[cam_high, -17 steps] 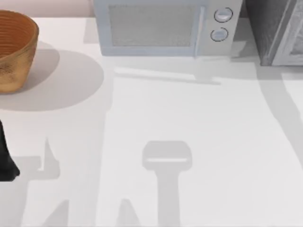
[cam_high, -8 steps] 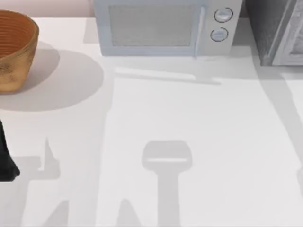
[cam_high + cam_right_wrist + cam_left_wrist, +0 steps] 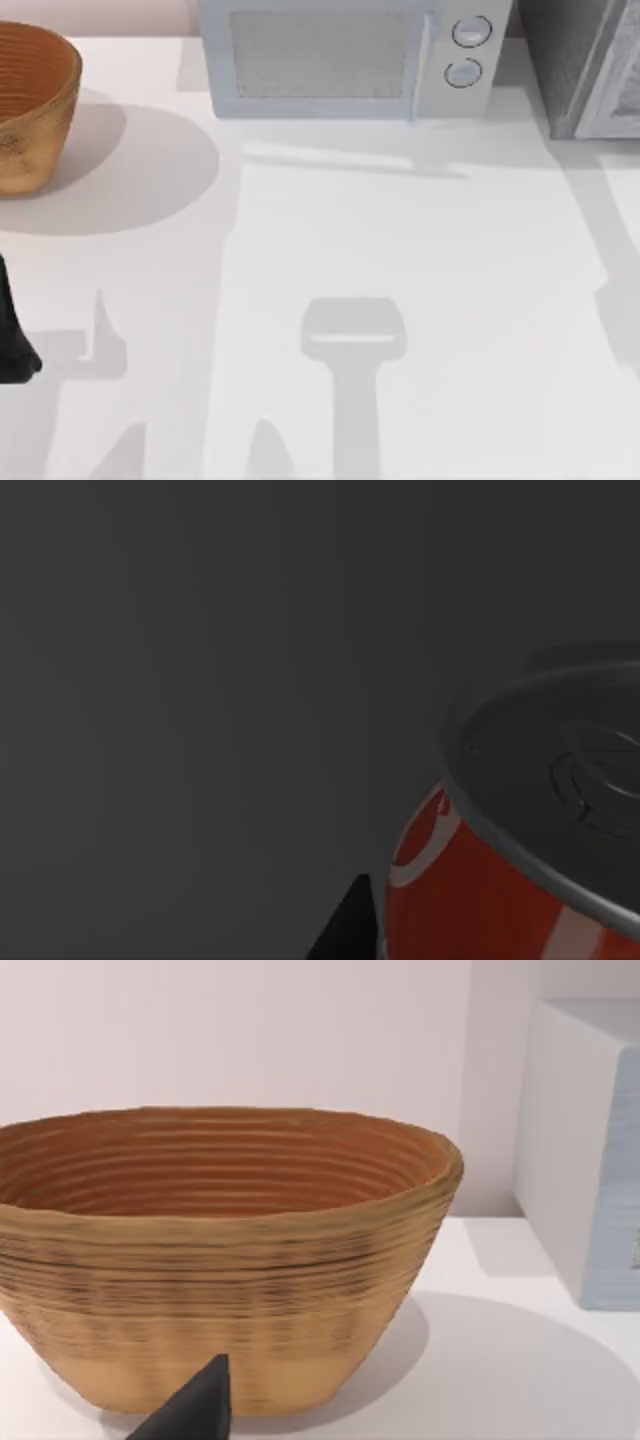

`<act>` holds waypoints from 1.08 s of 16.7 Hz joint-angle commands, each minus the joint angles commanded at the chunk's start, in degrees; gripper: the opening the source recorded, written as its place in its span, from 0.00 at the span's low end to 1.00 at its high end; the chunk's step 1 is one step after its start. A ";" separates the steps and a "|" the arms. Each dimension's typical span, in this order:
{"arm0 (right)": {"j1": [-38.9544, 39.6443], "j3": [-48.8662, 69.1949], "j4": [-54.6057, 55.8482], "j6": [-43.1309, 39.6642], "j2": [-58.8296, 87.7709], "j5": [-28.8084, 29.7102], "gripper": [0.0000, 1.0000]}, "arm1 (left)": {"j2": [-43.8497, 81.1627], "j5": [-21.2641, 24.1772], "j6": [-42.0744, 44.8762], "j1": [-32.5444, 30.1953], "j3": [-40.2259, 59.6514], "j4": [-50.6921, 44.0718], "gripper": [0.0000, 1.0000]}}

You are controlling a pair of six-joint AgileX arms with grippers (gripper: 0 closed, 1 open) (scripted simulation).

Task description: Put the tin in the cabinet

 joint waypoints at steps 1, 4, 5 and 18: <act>-0.10 2.71 -0.85 0.08 2.23 -0.35 0.00 | 0.00 0.00 0.00 0.00 0.00 0.00 1.00; -0.20 8.31 -2.68 0.31 6.86 -1.23 0.00 | 0.00 0.00 0.00 0.00 0.00 0.00 1.00; -0.20 9.07 -2.95 0.35 7.50 -1.37 0.00 | 0.00 0.00 0.00 0.00 0.00 0.00 1.00; -0.20 9.27 -3.02 0.36 7.67 -1.41 0.68 | 0.00 0.00 0.00 0.00 0.00 0.00 1.00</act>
